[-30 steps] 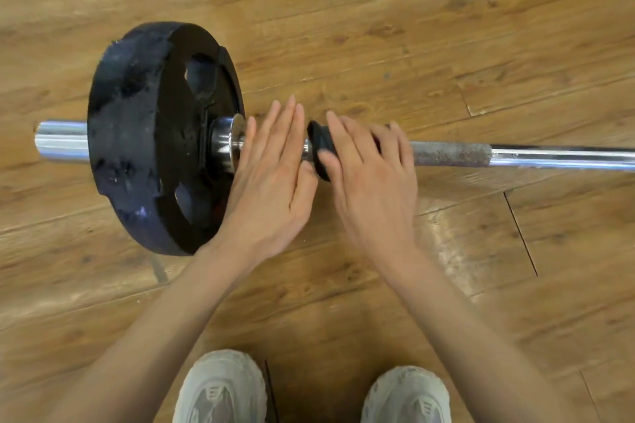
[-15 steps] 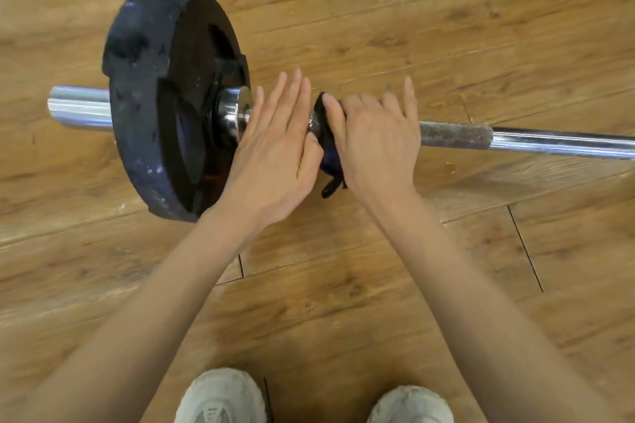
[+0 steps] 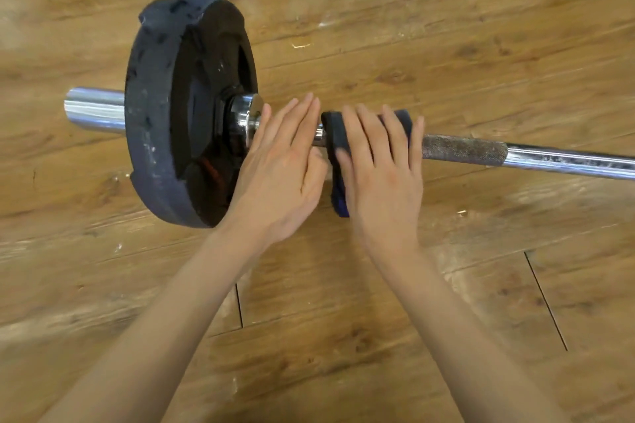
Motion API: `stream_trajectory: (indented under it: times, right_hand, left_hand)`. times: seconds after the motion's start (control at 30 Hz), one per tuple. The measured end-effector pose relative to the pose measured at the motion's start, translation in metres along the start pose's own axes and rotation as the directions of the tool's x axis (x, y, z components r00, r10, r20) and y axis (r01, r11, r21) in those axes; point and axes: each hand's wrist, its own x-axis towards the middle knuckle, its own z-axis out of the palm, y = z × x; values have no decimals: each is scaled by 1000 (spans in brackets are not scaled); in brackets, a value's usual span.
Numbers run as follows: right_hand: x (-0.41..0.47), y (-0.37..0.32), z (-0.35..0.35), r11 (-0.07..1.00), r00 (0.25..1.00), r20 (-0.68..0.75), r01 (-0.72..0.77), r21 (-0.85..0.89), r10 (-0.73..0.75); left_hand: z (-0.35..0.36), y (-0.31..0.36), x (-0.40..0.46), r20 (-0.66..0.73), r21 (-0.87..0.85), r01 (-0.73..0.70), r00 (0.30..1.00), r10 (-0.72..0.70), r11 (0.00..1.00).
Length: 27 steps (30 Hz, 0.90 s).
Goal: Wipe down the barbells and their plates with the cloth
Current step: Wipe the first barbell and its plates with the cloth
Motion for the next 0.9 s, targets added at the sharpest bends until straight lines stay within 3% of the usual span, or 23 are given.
stream_trajectory:
  times: [0.1, 0.3, 0.5, 0.57, 0.63, 0.7, 0.77, 0.8, 0.83, 0.9]
  right_hand:
    - [-5, 1, 1, 1000, 1000, -9, 19, 14, -19]
    - [56, -4, 7, 988, 988, -69, -142, -54, 138]
    - [34, -7, -12, 996, 993, 85, -85, -8, 85]
    - [68, -10, -26, 984, 908, 381, -171, -42, 174]
    - [78, -9, -26, 975, 809, 550, -220, -38, 205]
    - [52, -12, -30, 995, 872, 480, -81, -54, 96]
    - [19, -21, -35, 997, 953, 291, -72, -36, 79]
    - [17, -23, -37, 996, 959, 271, -84, -3, 81]
    - [25, -21, -36, 991, 942, 320, -124, 42, 104]
    - [53, -19, -43, 979, 819, 550, -202, 12, 162]
  left_hand:
    - [1, 1, 5, -12, -3, 6, 1000, -6, 1000]
    - [-1, 1, 13, -23, -40, 6, 1000, -7, 999]
    - [2, 4, 1, -51, -39, 6, 999, -8, 999]
    - [6, 6, -7, -58, -32, 13, 998, -15, 999]
    - [5, 7, -13, -57, -27, 14, 998, -16, 1000]
    - [5, 8, -22, -43, -24, 5, 999, -6, 1000]
    - [6, 9, -31, -41, -19, 2, 999, -3, 1000]
    - [7, 11, -35, -46, -18, 4, 999, -5, 1000]
    - [9, 13, -39, -50, -20, 8, 999, -9, 1000]
    - [10, 16, -47, -46, -29, 16, 999, -17, 999]
